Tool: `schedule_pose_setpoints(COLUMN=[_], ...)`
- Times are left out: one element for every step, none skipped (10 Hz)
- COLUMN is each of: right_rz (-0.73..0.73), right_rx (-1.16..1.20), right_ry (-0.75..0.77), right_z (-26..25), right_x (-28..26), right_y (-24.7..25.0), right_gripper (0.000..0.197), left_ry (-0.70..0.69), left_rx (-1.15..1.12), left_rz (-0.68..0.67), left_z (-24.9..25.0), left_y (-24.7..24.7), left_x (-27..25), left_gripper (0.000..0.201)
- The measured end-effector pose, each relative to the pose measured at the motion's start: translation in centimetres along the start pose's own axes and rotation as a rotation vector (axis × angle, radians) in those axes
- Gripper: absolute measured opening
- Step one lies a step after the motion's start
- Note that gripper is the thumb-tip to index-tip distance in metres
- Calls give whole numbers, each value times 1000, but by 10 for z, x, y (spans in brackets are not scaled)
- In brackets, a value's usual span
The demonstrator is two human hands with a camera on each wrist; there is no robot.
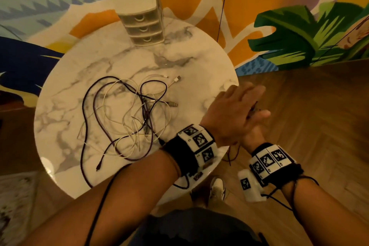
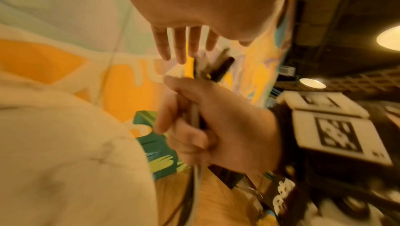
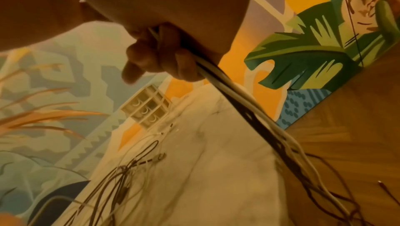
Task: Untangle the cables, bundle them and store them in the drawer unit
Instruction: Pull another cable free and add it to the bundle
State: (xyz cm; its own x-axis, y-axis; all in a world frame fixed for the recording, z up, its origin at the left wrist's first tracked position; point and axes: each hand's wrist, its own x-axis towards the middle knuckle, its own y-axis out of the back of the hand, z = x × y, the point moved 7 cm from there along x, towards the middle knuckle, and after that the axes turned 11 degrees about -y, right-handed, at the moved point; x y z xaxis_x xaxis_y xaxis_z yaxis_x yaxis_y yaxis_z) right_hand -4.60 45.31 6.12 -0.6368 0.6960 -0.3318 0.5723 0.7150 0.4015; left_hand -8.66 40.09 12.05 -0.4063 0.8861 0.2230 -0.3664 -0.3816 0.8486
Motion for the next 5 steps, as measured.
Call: schedule_pose_setpoints(right_rz=[-407, -493, -585, -620, -634], right_rx=[93, 101, 107, 116, 110], right_ry=[-195, -272, -283, -300, -313], right_z=[41, 55, 60, 61, 61], right_x=[9, 6, -4, -6, -10], right_y=[-21, -45, -66, -78, -84], right_gripper=[55, 50, 47, 52, 55], left_ry=[260, 412, 484, 623, 679], left_rx=[-69, 71, 162, 98, 154], left_rz=[-94, -499, -802, -777, -609], left_z=[-66, -119, -128, -138, -162], left_y=[11, -6, -41, -70, -64], left_x=[-41, -114, -187, -229, -235], left_gripper=[23, 21, 35, 64, 59])
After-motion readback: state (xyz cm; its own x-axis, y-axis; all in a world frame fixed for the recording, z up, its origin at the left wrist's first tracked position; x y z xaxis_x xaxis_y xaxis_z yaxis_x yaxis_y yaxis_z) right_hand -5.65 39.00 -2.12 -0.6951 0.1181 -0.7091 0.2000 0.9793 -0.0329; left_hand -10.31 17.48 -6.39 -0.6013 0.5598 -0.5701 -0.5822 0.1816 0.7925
